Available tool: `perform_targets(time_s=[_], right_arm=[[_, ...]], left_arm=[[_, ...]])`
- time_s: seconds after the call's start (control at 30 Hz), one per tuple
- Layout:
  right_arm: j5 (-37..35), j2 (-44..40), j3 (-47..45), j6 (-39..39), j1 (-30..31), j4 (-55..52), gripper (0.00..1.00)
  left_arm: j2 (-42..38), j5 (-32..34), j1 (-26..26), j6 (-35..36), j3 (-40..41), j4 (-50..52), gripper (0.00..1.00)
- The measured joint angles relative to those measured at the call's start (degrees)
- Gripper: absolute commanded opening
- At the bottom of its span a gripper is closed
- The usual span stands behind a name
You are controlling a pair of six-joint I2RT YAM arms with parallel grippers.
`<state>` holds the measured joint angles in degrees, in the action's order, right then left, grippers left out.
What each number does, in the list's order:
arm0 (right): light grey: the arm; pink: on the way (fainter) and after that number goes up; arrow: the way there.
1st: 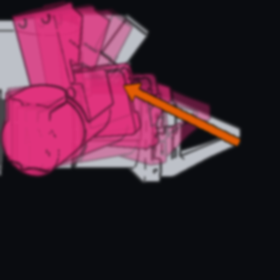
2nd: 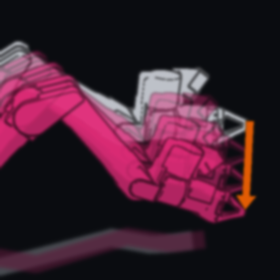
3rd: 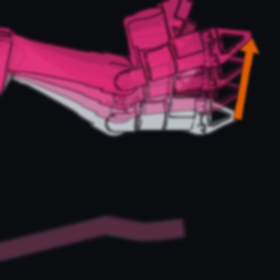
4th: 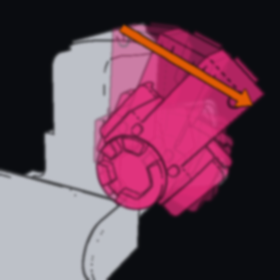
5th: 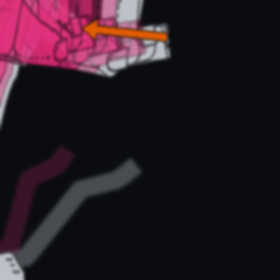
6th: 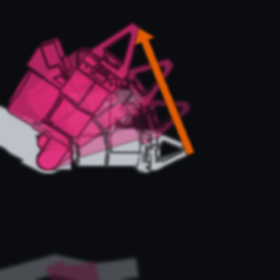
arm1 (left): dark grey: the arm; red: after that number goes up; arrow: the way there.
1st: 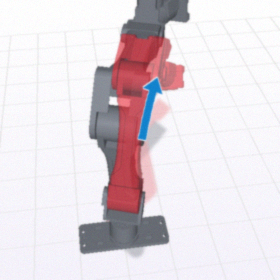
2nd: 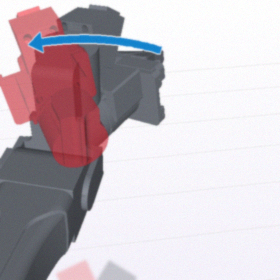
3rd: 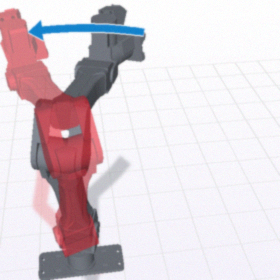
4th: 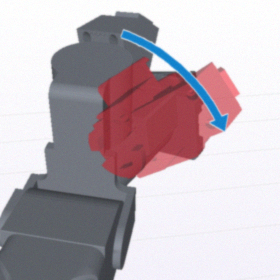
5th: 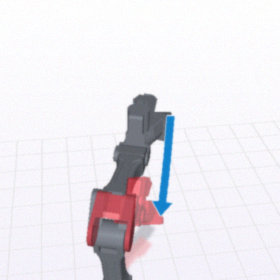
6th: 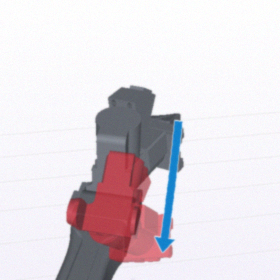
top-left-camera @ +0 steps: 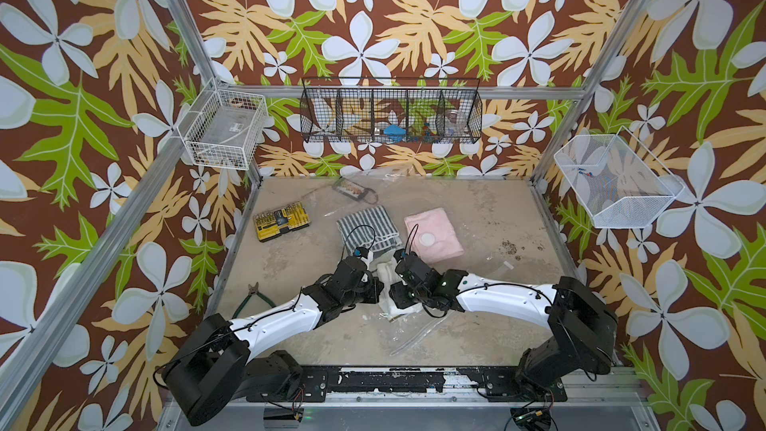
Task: Place the folded towel into the vacuum bag
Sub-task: Pick up the towel from the vacuum bag.
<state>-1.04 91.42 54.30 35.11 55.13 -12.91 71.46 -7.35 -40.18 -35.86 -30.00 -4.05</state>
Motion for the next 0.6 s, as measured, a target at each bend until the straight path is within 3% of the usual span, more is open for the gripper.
perform_targets(time_s=[0.33, 0.6], right_arm=[[2.1, -3.0, 1.6, 0.5, 0.5, -0.9, 0.69], [-2.3, 4.3, 2.8, 0.4, 4.5, -1.4, 0.71]], left_arm=[[3.1, -0.7, 0.0, 0.1, 0.3, -0.9, 0.15], [4.2, -0.4, 0.2, 0.2, 0.5, -0.7, 0.14]])
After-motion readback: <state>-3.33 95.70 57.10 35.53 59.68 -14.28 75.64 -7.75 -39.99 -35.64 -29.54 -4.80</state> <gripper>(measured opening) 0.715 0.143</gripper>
